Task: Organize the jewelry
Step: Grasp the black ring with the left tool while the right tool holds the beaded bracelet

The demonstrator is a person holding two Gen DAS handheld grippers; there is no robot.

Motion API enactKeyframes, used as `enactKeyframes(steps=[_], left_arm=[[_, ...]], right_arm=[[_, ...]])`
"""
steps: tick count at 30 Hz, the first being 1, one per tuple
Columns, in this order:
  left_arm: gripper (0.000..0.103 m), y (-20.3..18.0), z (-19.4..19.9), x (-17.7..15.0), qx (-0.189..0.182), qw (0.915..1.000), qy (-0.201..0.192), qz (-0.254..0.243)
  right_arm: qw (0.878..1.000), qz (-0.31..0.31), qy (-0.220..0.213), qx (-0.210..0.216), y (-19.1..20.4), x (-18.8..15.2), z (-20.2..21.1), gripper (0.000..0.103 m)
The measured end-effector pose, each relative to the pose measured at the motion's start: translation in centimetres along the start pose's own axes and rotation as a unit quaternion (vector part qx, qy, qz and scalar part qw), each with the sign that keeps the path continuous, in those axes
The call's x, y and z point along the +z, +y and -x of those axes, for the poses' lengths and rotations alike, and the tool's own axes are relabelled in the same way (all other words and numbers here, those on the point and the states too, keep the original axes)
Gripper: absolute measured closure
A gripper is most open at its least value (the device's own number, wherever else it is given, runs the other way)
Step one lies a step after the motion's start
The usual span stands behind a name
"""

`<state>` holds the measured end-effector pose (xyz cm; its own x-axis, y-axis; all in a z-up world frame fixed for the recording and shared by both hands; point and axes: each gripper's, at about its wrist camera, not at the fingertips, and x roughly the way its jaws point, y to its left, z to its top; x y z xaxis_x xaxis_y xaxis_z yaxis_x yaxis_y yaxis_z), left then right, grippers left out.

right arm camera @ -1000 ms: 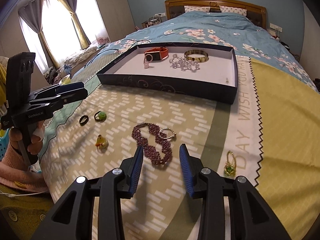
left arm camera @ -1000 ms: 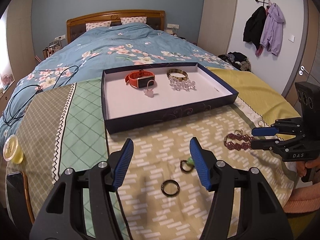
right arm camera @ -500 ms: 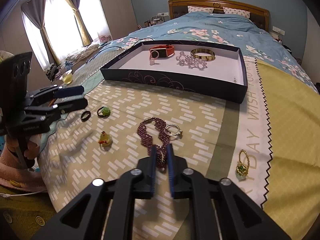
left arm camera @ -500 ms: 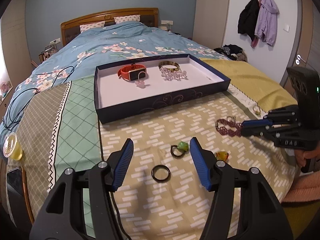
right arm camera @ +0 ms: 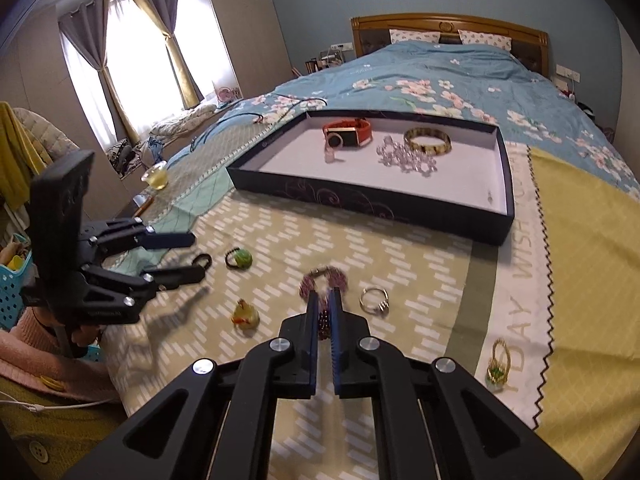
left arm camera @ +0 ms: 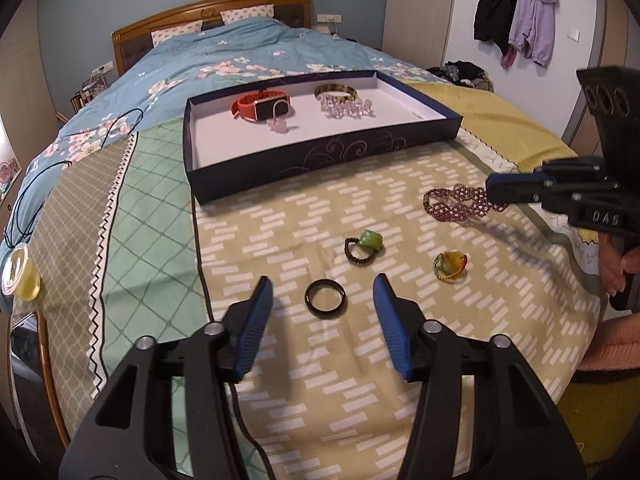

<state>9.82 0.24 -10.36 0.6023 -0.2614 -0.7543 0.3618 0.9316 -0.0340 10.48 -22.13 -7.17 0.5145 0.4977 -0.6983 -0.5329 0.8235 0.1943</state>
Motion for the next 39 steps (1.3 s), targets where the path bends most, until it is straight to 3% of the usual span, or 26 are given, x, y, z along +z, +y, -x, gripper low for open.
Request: enactKeyframes(steps=[8,15,19,23,26,27,39], left_arm=[[0.08,-0.1,-0.6,0.0,0.002,1.0,0.008,-0.001],[0.081,-0.2,-0.5,-0.1,0.005,1.0,0.005,-0.001],[0.081,-0.2,-0.5,-0.1,0.004,1.0,0.006,0.002],[0.081,-0.2,-0.5,-0.1,0.006,1.0,0.005,0.001],[0.081,-0.2,-0.5,-0.1,0.006,1.0,0.005,0.002],[0.081,-0.2,-0.5,0.0,0.006,1.0,0.005,0.003],[0.081,-0.4,0.6,1.3,0.002,0.9997,-0.025,0.002]], right_arm=[[1.0,0.013,-0.016,0.005,0.5,1.3,0.2,0.102],[1.0,0.013,-0.004,0.004,0.3,1.3,0.1,0.1],[1.0,0.001,0.024,-0.012,-0.6,-0.4,-0.2,0.08],[0.999,-0.007,0.05,-0.022,-1.1,-1.9,-0.8,0.077],[0.998,0.001,0.047,-0.028,-0.8,-2.3,-1.0,0.084],[0.998,0.009,0.047,-0.031,-0.5,-2.3,-1.2,0.098],[0.999,0.038,0.001,-0.028,0.5,0.5,0.1,0.099]])
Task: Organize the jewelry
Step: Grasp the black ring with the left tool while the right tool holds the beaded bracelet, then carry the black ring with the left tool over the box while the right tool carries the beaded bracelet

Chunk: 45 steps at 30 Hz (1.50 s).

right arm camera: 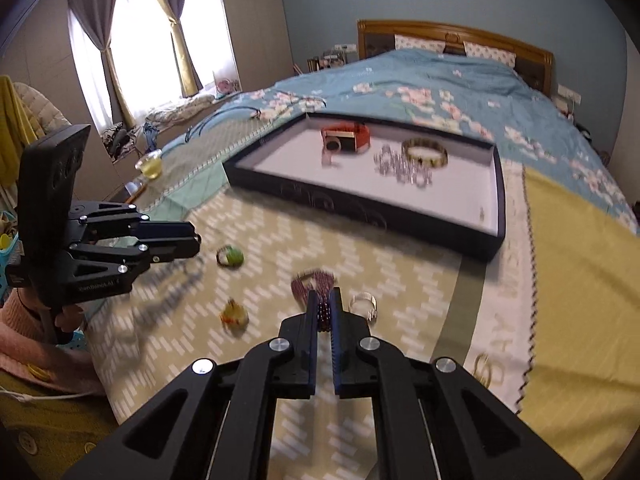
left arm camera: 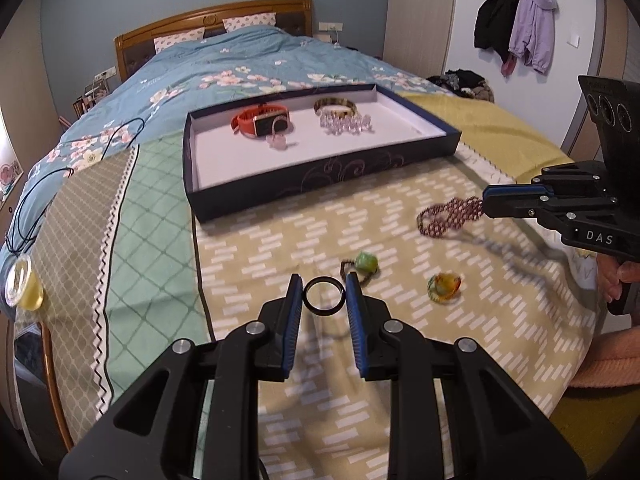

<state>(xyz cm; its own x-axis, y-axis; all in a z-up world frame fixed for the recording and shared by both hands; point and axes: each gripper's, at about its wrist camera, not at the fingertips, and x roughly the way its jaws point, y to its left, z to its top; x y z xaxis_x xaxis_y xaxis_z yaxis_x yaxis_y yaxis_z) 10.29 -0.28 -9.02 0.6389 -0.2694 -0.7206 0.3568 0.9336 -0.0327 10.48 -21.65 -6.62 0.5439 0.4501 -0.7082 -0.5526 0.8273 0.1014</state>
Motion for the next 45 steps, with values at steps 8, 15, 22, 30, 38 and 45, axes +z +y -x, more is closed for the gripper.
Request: enactKeyframes(steps=[8,15,22,30,38,45], left_arm=[[0.081,0.2,0.8,2.0,-0.001,0.9995,-0.032,-0.007],[0.081,0.5,0.8,4.2,0.002,0.9985,-0.052,-0.015],[0.081,1.1,0.1,6.5,0.005,0.9979,-0.063,-0.015],[0.081,2.4,-1.2,8.6,0.003,0.9978,-0.066,-0.002],[0.081,3.0,-3.5,10.1,0.013,0.9987,-0.049,-0.008],[0.081,3.2,-5.6,11.1,0.018,0.9992,-0.034,-0.011]], right_arm=[[0.999,0.031,-0.032,-0.008,0.3,2.8,1.1,0.099],[0.997,0.047,-0.055,-0.017,-0.2,5.1,1.7,0.101],[0.996,0.052,-0.072,-0.01,-0.8,7.2,1.4,0.101],[0.995,0.047,-0.082,-0.004,-1.6,9.3,0.7,0.101],[0.996,0.024,-0.081,-0.002,-3.4,11.7,-1.4,0.101],[0.998,0.001,-0.064,0.007,-4.7,13.0,-4.2,0.101]])
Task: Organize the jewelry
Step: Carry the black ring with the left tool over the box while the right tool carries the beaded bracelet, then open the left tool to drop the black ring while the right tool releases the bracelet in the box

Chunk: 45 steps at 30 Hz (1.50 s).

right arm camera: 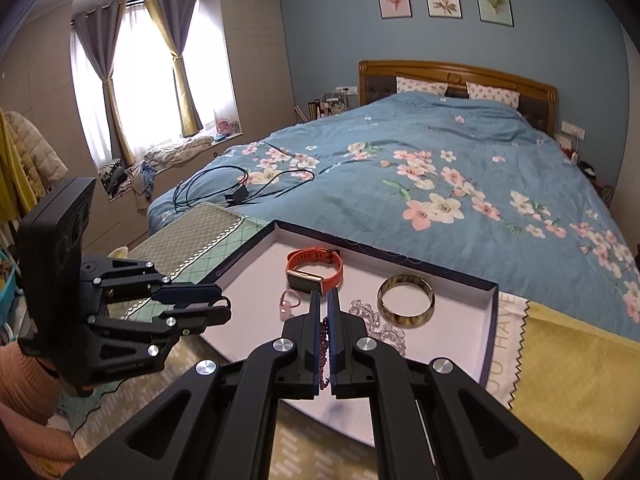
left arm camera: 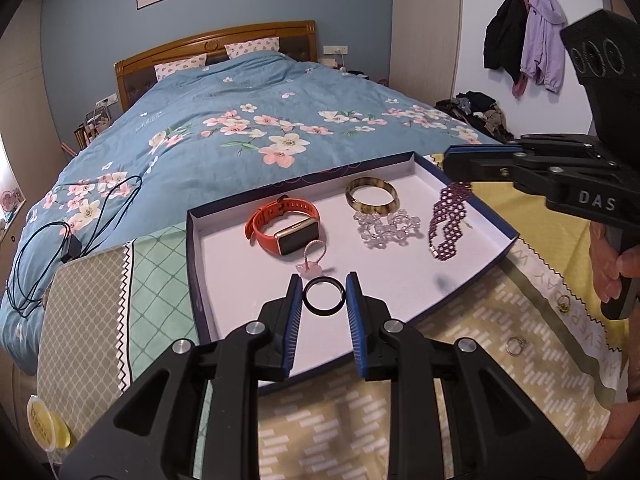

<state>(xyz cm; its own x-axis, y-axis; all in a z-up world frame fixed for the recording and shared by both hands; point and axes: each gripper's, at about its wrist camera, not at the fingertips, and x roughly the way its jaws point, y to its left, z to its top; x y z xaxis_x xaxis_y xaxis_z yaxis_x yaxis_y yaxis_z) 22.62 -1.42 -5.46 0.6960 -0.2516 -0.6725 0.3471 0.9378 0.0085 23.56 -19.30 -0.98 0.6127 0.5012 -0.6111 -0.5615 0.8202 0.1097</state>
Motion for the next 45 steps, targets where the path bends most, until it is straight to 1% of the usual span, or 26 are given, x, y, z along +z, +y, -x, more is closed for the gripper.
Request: enactKeyframes(steps=[7,11,15,20,26,29,30,33,37,38,40,42,43,45], left_arm=[[0.081,-0.1,-2.1,0.6,0.002,0.9998,0.017,-0.006],[0.081,0.3,-3.2,0.9,-0.001,0.9997,0.025,0.003],[0.081,0.5,-4.2,0.9,-0.004,0.9993,0.035,0.008],[0.081,0.5,-5.7,0.4,-0.011,0.9984,0.054,0.01],[0.081,1.1,-7.2,0.3,-0.019,0.9973,0.068,0.021],[0.081,1.1,-7.8,0.3,-0.019,0.9968,0.073,0.025],[0.081,1.1,-7.9,0.3,-0.019,0.9967,0.075,0.026],[0.08,1.2,-8.2,0.5,-0.02,0.9966,0.074,0.03],[0.079,1.4,-8.3,0.6,-0.014,0.9969,0.07,0.034],[0.078,1.4,-8.2,0.6,-0.013,0.9971,0.066,0.036],[0.067,1.5,-7.5,0.8,-0.011,0.9979,0.052,0.038],[0.065,1.5,-6.4,1.0,-0.003,0.9987,0.035,0.037],[0.061,1.5,-5.6,1.2,0.003,0.9991,0.024,0.036],[0.059,1.4,-4.4,1.4,0.01,0.9994,0.009,0.033]], right_arm=[[0.999,-0.033,0.013,0.011,-1.4,0.4,-2.8,0.101],[0.998,-0.051,0.013,0.022,-2.1,0.6,-3.8,0.101],[0.997,-0.065,0.026,0.014,-3.3,0.1,-4.8,0.101],[0.996,-0.074,0.042,-0.009,-4.6,-0.5,-5.4,0.101],[0.995,-0.075,0.057,-0.026,-5.0,-0.8,-6.0,0.101],[0.994,-0.083,0.062,-0.033,-5.4,-1.0,-6.3,0.097],[0.994,-0.086,0.062,-0.033,-5.5,-1.1,-6.2,0.094],[0.994,-0.088,0.059,-0.035,-5.5,-1.1,-5.9,0.092],[0.994,-0.087,0.048,-0.034,-5.2,-1.0,-4.7,0.082],[0.995,-0.085,0.043,-0.033,-5.0,-1.0,-4.1,0.08],[0.996,-0.08,0.036,-0.032,-4.6,-1.1,-3.0,0.074],[0.997,-0.072,0.027,-0.03,-4.1,-1.3,-1.4,0.072],[0.997,-0.069,0.023,-0.029,-4.0,-1.5,-0.7,0.07],[0.997,-0.063,0.015,-0.032,-3.7,-1.9,0.8,0.066]])
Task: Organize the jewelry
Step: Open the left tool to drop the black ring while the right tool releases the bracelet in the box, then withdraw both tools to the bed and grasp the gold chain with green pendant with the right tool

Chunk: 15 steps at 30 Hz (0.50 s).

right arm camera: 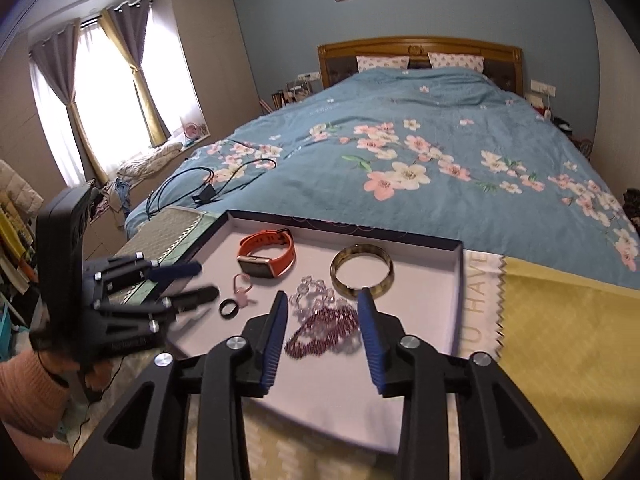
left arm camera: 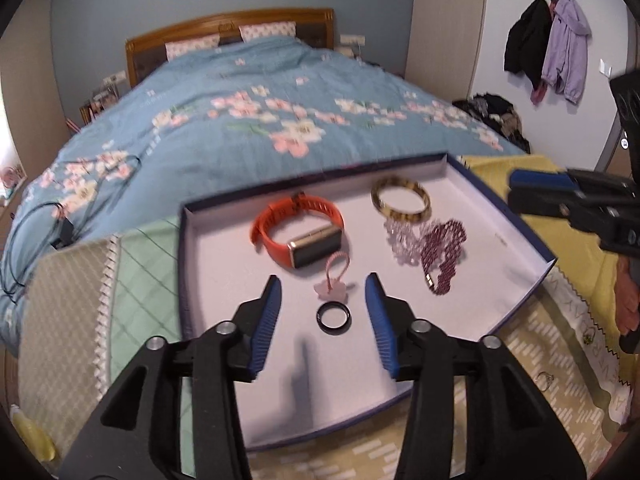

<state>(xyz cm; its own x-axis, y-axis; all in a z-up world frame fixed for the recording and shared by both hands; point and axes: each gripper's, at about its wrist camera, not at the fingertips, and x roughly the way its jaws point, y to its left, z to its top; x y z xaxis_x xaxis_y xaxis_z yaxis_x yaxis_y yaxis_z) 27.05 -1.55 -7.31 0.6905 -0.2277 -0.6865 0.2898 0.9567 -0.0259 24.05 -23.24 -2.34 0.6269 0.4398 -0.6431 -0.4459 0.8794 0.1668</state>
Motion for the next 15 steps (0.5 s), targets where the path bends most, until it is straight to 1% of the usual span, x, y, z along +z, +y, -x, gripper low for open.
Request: enactKeyframes(steps=[1,4,7,12,15], left_arm=[[0.058,-0.1,0.9,0.0,0.002,0.9999,-0.01,-0.003],[0.055,-0.4,3.2,-0.3,0.006,0.9995,-0.029,-0.009],[0.052,-0.5,5.5,-1.3,0.005,0.9989,-0.046,-0.012],[0.051,-0.5,8.1,-3.6,0.005,0.9987,-0.051,-0.01],[0.051,0.0,8.9,-5.2,0.002,0.999,-0.045,0.008]], right_arm=[[1.0,0.002,-0.004,-0.002,0.0,-0.4,0.8,0.064],[1.0,0.002,-0.008,-0.009,-0.4,-1.6,2.9,0.064],[1.0,-0.001,0.0,-0.028,-1.0,-3.6,4.5,0.064],[0.998,-0.019,0.033,-0.04,-1.7,-7.4,5.5,0.064],[0.997,-0.026,0.052,-0.045,-1.7,-9.5,5.7,0.064]])
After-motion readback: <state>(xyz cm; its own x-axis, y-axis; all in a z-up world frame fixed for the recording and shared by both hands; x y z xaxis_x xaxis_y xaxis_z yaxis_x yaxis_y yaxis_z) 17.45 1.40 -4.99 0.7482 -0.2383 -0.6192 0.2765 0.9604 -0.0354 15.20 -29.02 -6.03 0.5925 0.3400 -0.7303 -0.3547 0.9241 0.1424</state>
